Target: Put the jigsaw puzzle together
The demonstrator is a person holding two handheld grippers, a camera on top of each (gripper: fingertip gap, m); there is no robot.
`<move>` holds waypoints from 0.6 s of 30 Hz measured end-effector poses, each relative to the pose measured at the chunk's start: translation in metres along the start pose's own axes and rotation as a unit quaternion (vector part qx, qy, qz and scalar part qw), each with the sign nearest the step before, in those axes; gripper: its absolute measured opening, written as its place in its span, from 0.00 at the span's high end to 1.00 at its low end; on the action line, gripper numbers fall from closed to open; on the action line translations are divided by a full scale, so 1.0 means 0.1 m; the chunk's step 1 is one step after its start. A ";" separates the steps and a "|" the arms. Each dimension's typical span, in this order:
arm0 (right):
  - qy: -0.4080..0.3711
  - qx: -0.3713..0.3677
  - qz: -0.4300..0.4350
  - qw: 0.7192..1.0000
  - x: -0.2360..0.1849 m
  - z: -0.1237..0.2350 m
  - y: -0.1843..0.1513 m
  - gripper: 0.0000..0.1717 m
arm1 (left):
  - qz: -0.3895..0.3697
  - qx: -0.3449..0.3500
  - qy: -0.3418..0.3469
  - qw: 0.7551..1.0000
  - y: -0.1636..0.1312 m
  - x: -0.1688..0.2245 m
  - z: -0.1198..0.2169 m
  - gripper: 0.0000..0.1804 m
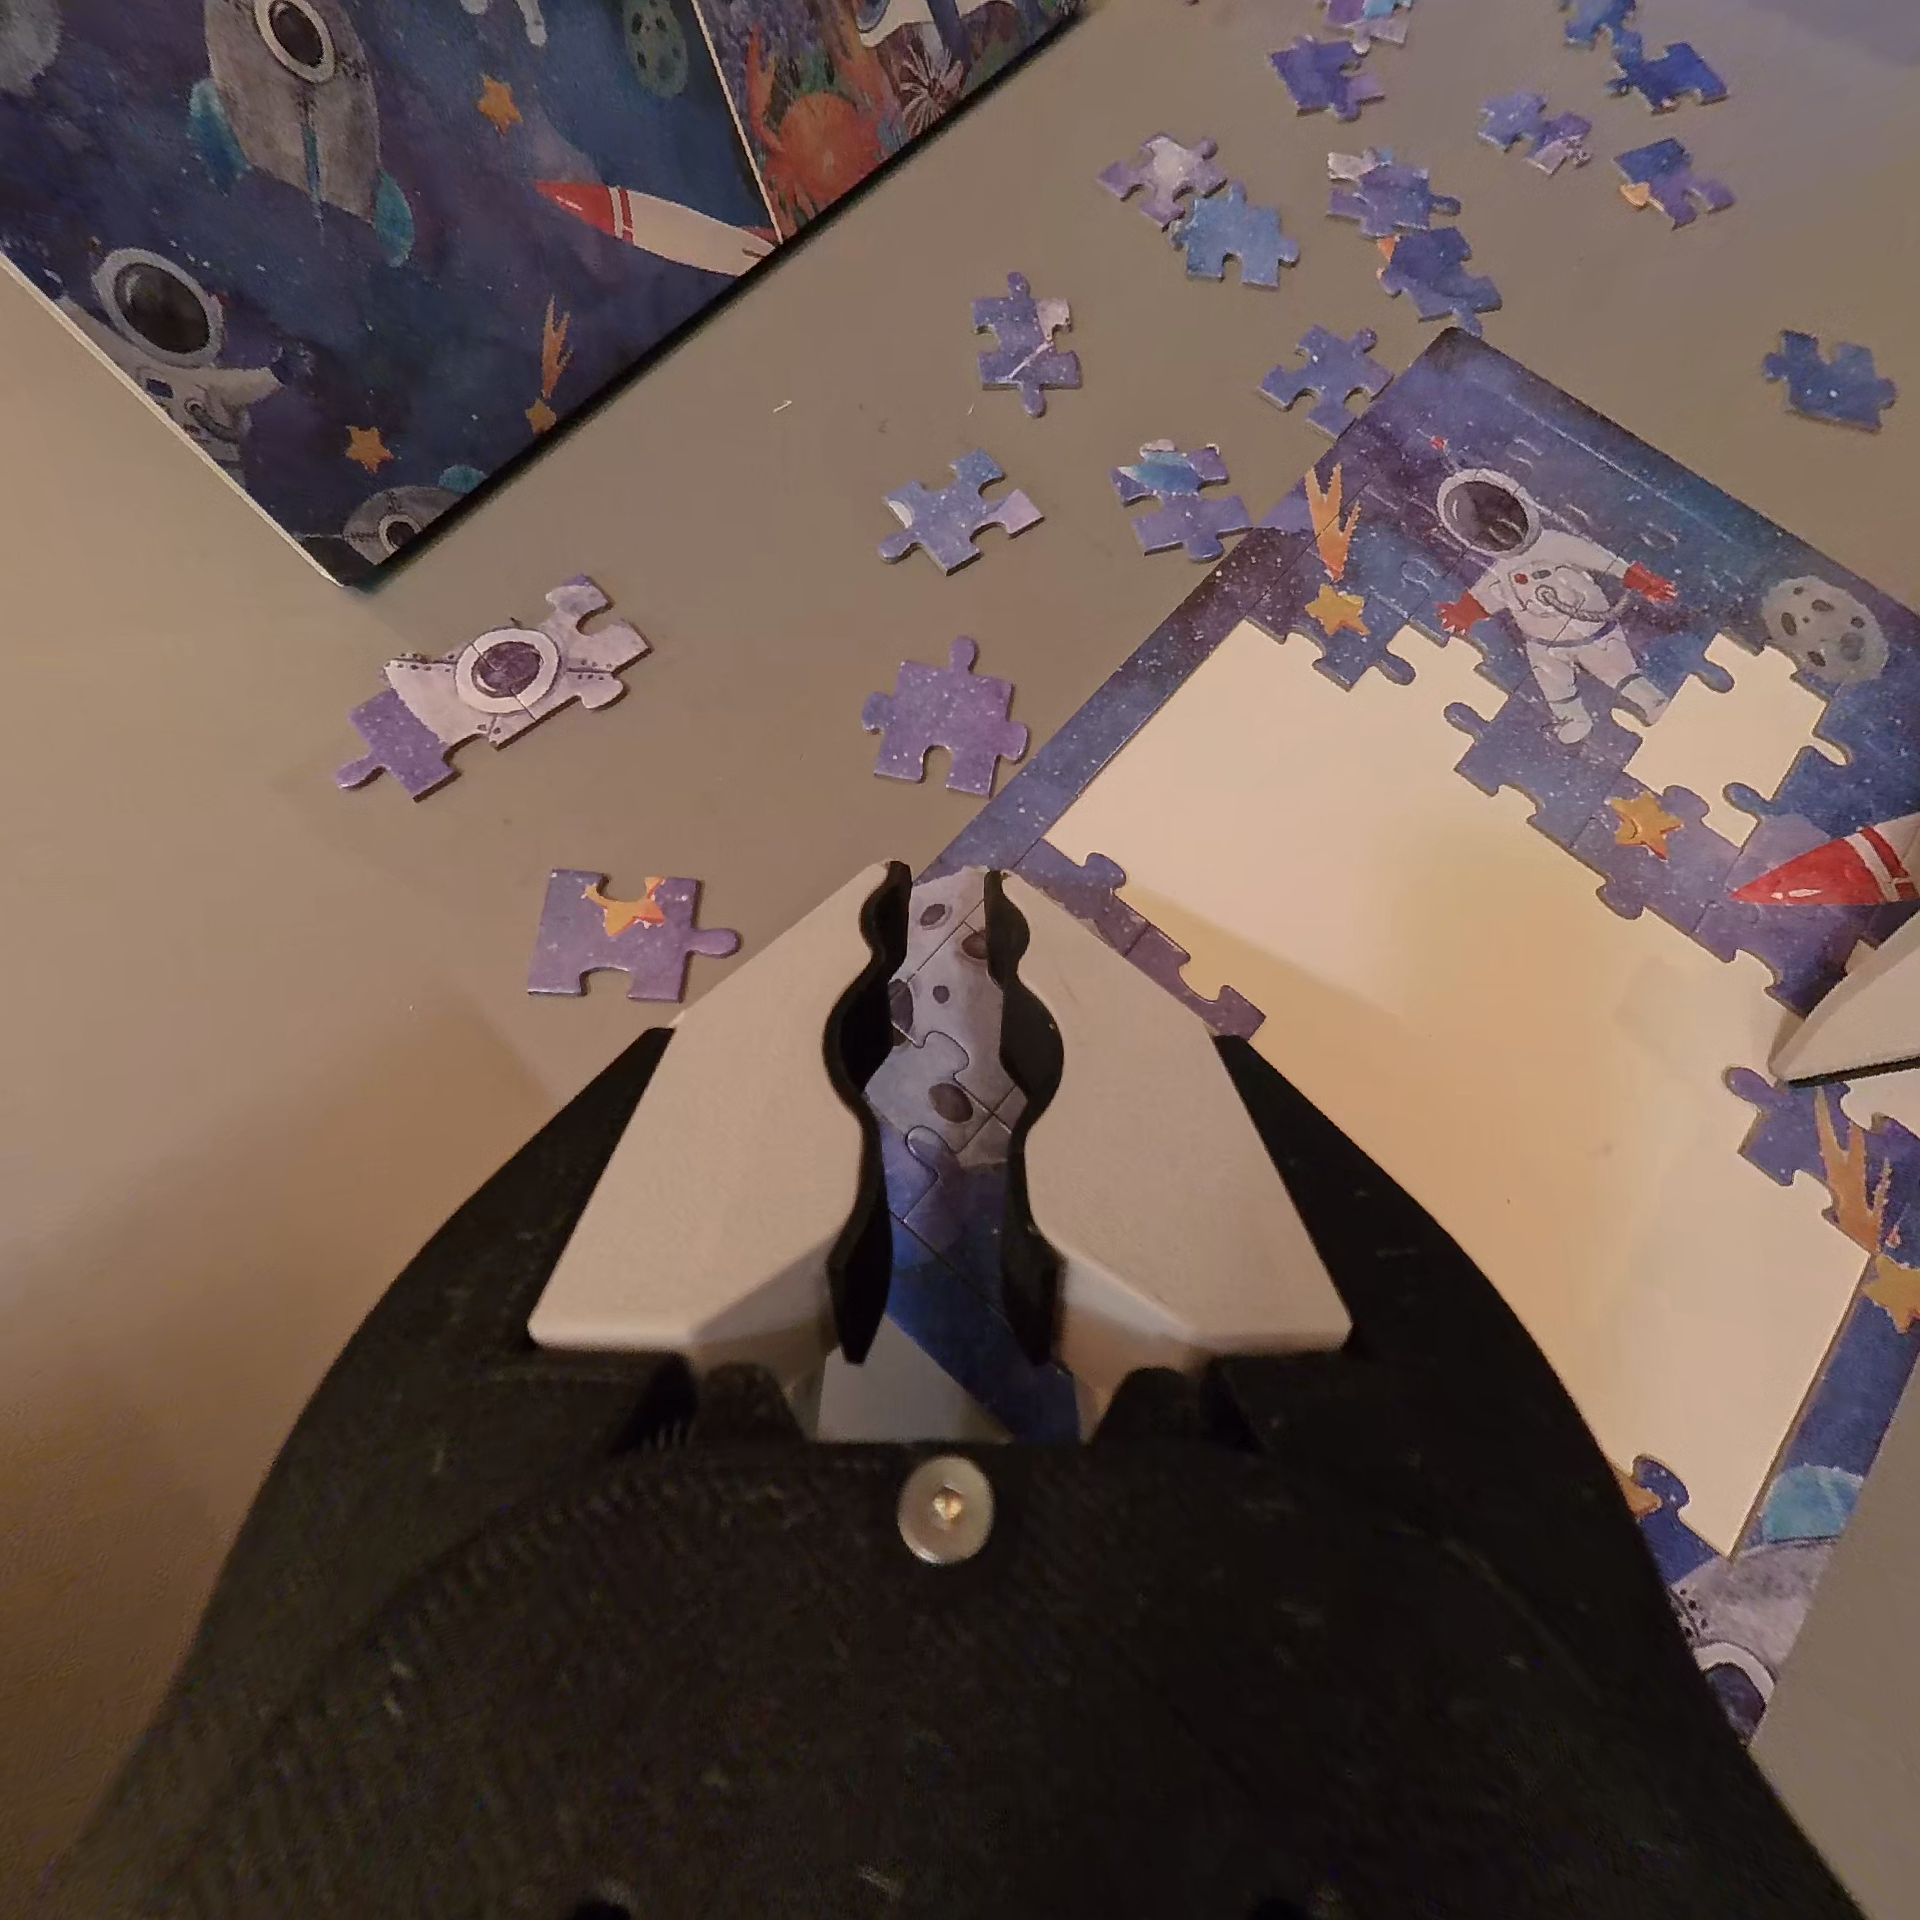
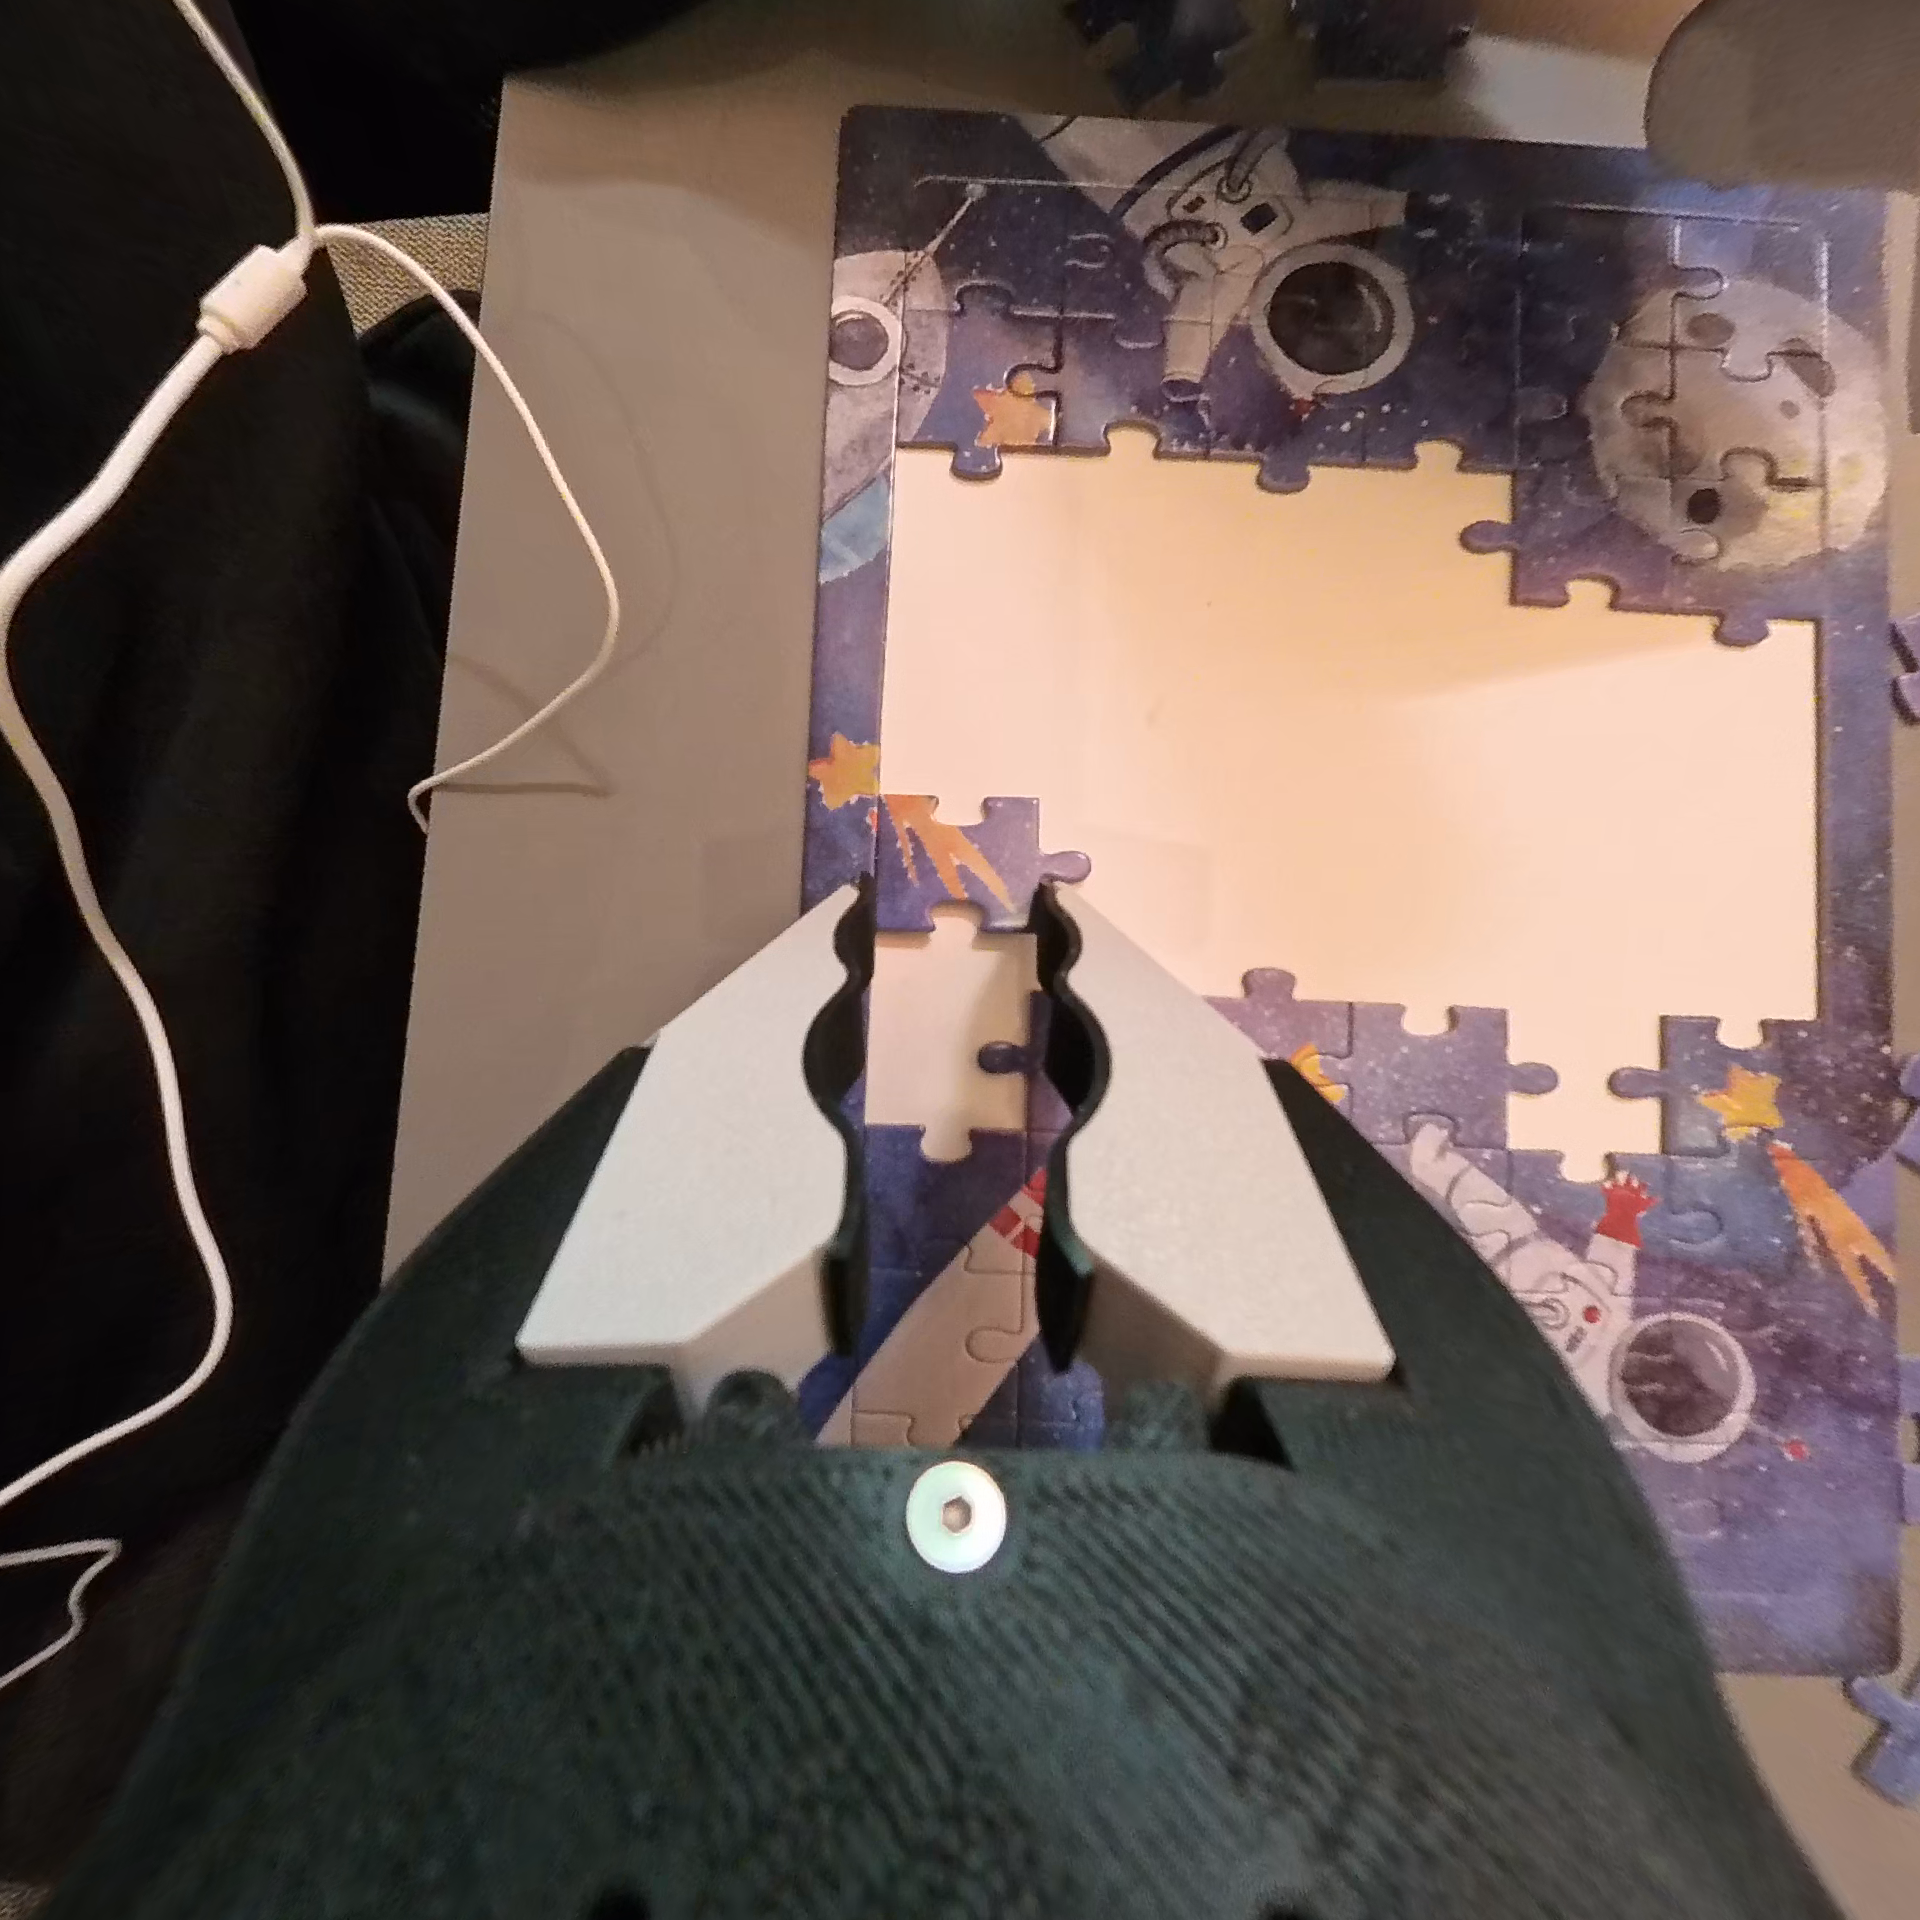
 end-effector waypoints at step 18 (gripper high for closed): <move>-0.003 -0.004 -0.003 1.000 0.02 0.02 -0.03 0.80 | 0.000 0.003 -0.001 1.000 0.01 0.00 0.01 0.93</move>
Point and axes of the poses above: each gripper's, where its closed fingertips meet, z back along the fingers, y out of its top, x = y × z across the jaws, the point moved 1 cm from there along z, back along the fingers, and after that the axes turned 4 degrees about z, right-handed, at the moved point
